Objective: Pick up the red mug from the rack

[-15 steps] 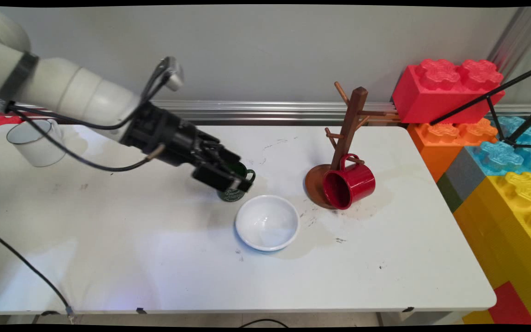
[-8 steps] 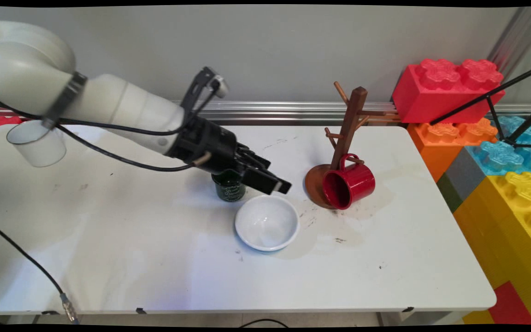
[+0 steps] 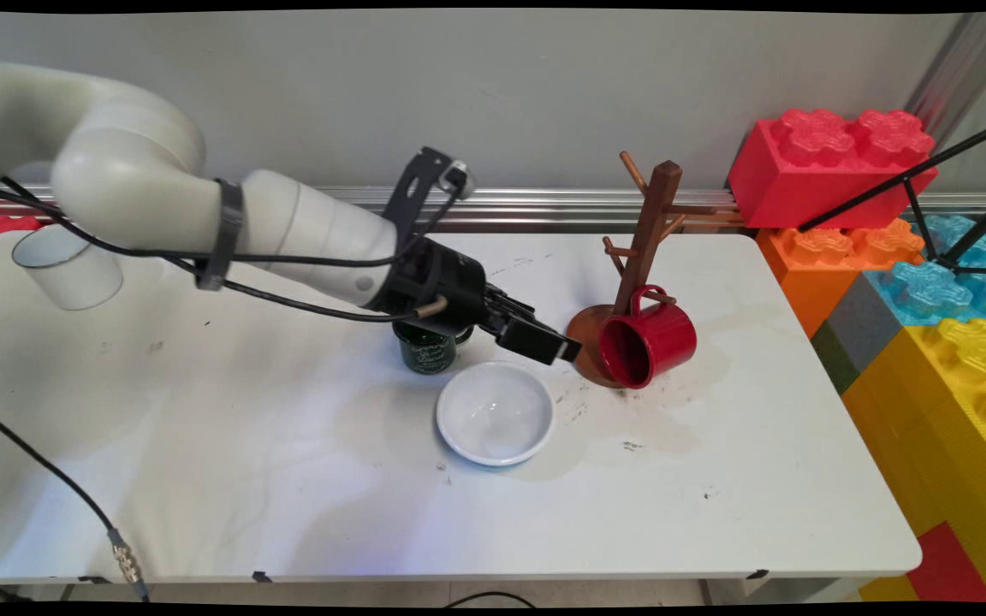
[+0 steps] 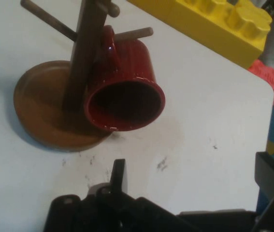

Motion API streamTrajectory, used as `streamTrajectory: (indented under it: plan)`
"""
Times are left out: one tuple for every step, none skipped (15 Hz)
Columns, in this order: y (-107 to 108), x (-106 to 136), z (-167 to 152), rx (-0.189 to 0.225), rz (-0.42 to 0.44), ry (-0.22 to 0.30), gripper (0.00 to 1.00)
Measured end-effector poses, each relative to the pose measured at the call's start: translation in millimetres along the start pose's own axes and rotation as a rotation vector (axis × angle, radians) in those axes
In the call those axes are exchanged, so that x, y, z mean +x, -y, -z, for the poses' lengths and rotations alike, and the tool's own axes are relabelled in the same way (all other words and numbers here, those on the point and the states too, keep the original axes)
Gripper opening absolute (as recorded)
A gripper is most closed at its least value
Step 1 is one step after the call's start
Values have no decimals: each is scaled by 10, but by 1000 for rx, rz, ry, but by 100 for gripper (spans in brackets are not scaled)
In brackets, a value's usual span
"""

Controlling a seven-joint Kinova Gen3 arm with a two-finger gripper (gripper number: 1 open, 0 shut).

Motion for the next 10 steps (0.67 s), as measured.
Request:
streamTrajectory:
  plan:
    - [-7, -10, -49, 1, 6, -2, 100]
    - [-18, -23, -107, 1, 13, -4, 100]
    - [-27, -33, -156, 1, 19, -6, 100]
    - [-38, -44, -214, 0, 24, -10, 100]
    - [-44, -48, -246, 0, 27, -13, 100]
    - [-49, -56, -295, 1, 32, -18, 100]
    - [-53, -60, -329, 2, 35, -20, 100]
    - [-57, -66, -378, 4, 40, -24, 100]
    - [-60, -73, -433, 6, 45, -28, 100]
    - [-63, -81, -487, 8, 50, -32, 100]
